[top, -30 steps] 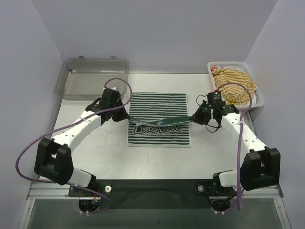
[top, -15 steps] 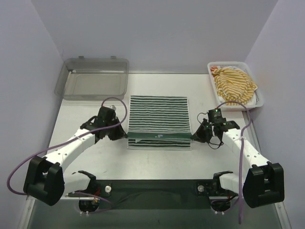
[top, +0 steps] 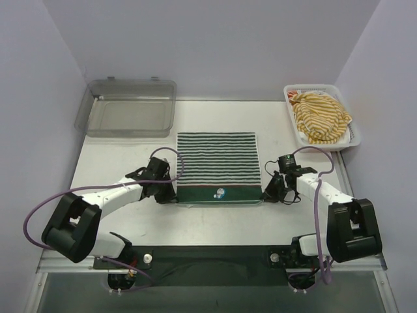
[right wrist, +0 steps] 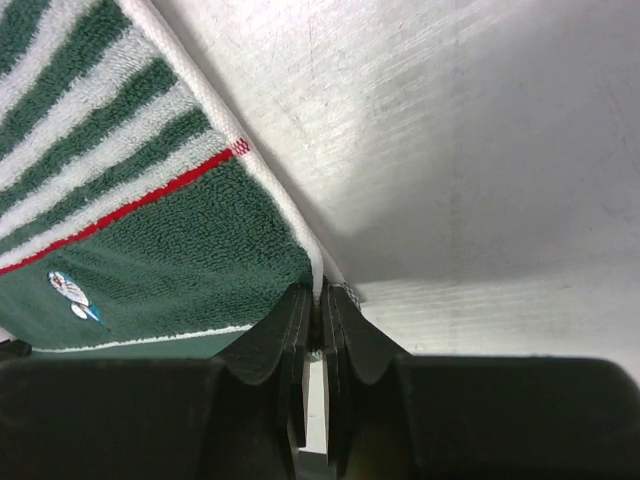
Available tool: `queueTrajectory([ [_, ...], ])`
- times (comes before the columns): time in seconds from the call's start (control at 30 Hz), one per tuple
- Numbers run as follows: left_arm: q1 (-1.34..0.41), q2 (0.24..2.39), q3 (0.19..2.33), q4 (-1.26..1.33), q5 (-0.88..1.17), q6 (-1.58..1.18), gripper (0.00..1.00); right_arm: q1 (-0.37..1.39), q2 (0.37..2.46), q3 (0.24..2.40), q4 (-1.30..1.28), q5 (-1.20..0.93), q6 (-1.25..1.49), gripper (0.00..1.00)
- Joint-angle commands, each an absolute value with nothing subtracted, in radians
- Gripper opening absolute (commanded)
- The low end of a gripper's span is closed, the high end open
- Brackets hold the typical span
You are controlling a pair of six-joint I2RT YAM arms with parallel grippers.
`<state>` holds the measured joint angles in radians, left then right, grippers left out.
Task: Fold and stack the towels
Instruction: Fold the towel
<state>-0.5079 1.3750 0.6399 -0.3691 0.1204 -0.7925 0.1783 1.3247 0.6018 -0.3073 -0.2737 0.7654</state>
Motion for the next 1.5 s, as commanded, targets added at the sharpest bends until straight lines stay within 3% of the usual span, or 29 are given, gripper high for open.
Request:
queueTrajectory([
  [0.0,-0.509,1.382,0.629,-0.328,0.063,-0.795,0.00,0.176,1.345,0.589,-0.310,-0.213,0.744,0.00],
  [0.07,-0.509,1.382,0.621,-0.327,0.055,-0.796,0.05,0.175,1.356,0.586,-0.308,-0.207,0.742,0.01],
  [0.13,-0.509,1.379,0.607,-0.328,0.049,-0.798,0.09,0.176,1.364,0.583,-0.307,-0.203,0.742,0.08],
  [0.3,-0.520,1.330,0.584,-0.354,0.046,-0.811,0.37,0.178,1.304,0.577,-0.319,-0.199,0.738,0.34],
  [0.37,-0.522,1.269,0.591,-0.382,0.028,-0.813,0.48,0.181,1.246,0.595,-0.353,-0.195,0.729,0.40],
  [0.43,-0.526,1.191,0.610,-0.432,0.011,-0.808,0.66,0.187,1.201,0.613,-0.402,-0.167,0.721,0.43],
  [0.5,-0.529,1.140,0.635,-0.494,-0.024,-0.804,0.73,0.193,1.145,0.637,-0.434,-0.161,0.715,0.43],
  [0.6,-0.543,1.072,0.687,-0.526,-0.041,-0.802,0.70,0.218,1.098,0.653,-0.442,-0.175,0.727,0.33],
  [0.7,-0.575,1.091,0.750,-0.523,-0.041,-0.802,0.55,0.248,1.112,0.658,-0.427,-0.195,0.745,0.21],
  [0.73,-0.593,1.124,0.761,-0.515,-0.043,-0.801,0.45,0.252,1.121,0.655,-0.416,-0.212,0.755,0.20],
  [0.8,-0.610,1.170,0.775,-0.477,-0.038,-0.795,0.39,0.256,1.160,0.637,-0.382,-0.233,0.762,0.16],
  [1.1,-0.635,1.433,0.678,-0.365,-0.054,-0.773,0.27,0.184,1.321,0.531,-0.258,-0.268,0.752,0.12],
  [1.27,-0.630,1.424,0.615,-0.414,-0.092,-0.765,0.24,0.150,1.333,0.486,-0.274,-0.302,0.738,0.11],
  [1.47,-0.632,1.254,0.502,-0.506,-0.058,-0.798,0.23,0.147,1.218,0.436,-0.372,-0.316,0.736,0.12],
])
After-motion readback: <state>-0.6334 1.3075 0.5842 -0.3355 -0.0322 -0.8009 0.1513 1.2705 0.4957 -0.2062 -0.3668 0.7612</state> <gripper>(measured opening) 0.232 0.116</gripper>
